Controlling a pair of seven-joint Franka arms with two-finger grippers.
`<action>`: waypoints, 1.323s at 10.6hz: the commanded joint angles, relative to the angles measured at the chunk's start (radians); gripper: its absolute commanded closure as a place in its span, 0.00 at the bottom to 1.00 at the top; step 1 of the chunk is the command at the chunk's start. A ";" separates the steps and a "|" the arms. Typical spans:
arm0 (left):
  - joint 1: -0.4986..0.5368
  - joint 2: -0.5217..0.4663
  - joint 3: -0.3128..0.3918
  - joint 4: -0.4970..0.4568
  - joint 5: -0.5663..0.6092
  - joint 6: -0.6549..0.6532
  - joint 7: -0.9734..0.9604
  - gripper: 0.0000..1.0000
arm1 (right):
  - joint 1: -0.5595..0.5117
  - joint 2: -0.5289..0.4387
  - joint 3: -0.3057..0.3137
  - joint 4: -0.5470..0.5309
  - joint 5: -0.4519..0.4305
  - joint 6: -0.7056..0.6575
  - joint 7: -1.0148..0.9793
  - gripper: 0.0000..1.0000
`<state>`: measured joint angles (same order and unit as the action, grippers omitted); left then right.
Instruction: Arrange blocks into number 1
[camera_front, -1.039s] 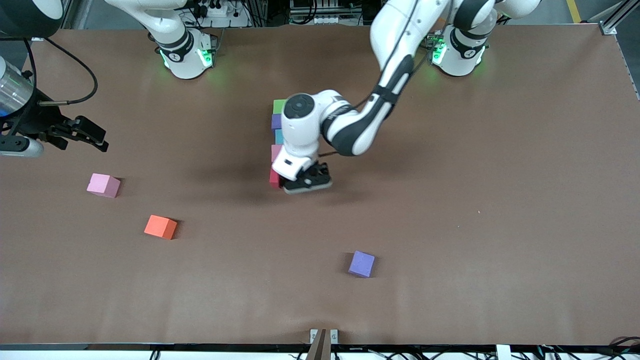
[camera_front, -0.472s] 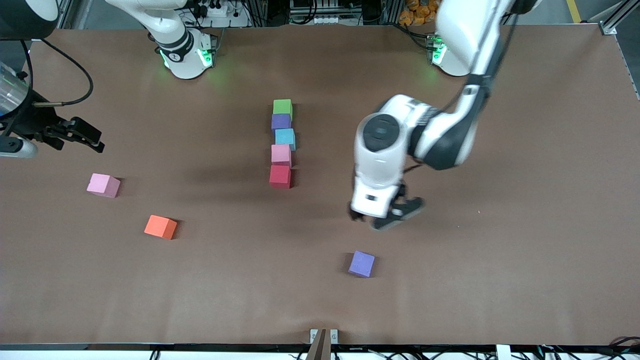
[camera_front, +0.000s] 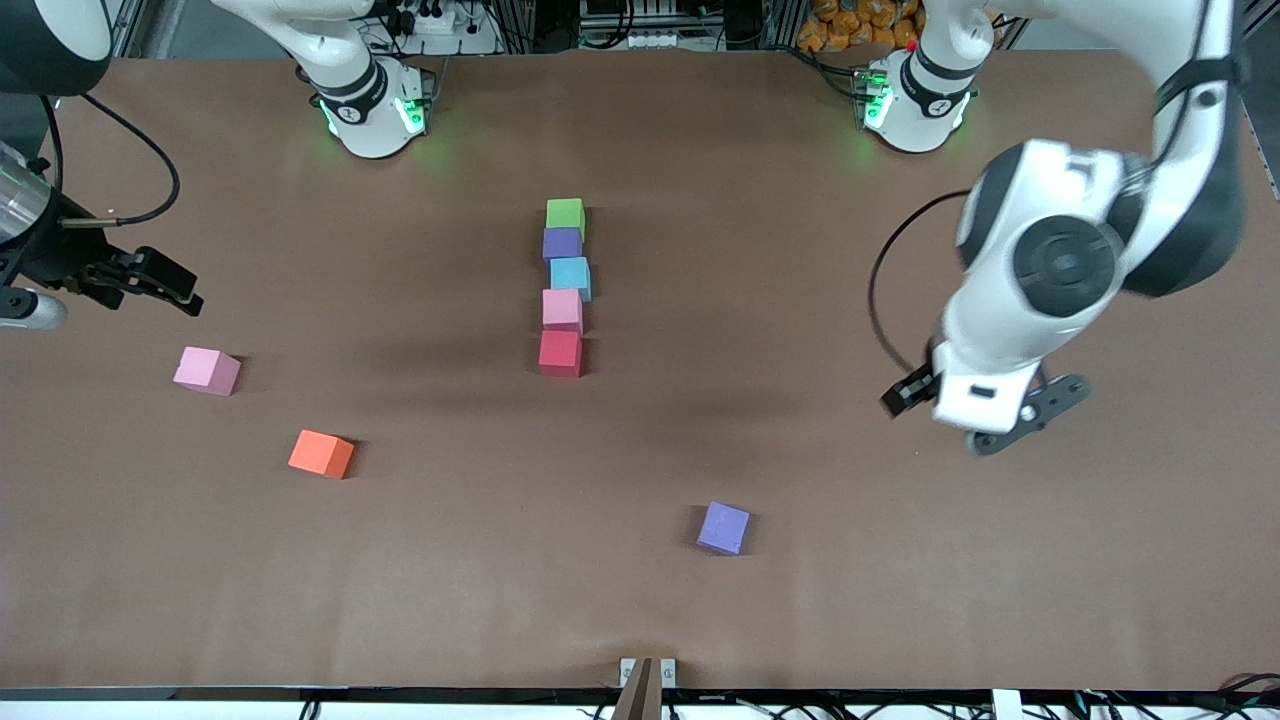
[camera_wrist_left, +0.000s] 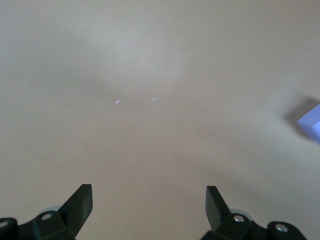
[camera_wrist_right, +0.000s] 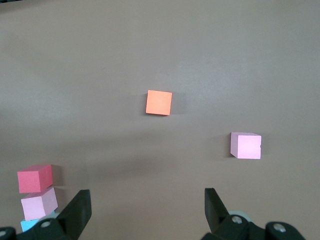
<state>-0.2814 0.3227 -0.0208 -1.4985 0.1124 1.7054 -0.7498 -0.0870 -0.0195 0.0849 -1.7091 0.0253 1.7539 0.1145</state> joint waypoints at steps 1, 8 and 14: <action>0.077 -0.196 -0.014 -0.192 -0.031 0.016 0.215 0.00 | -0.025 0.006 0.010 0.023 0.007 -0.007 -0.004 0.00; 0.234 -0.355 -0.094 -0.095 -0.069 -0.072 0.478 0.00 | -0.017 0.015 0.013 0.023 0.002 -0.004 0.001 0.00; 0.232 -0.329 -0.123 0.034 -0.083 -0.243 0.642 0.00 | -0.014 0.024 0.018 0.023 0.002 0.015 0.004 0.00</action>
<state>-0.0568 -0.0186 -0.1356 -1.5110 0.0544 1.5092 -0.1382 -0.0949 -0.0030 0.0894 -1.7029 0.0250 1.7694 0.1145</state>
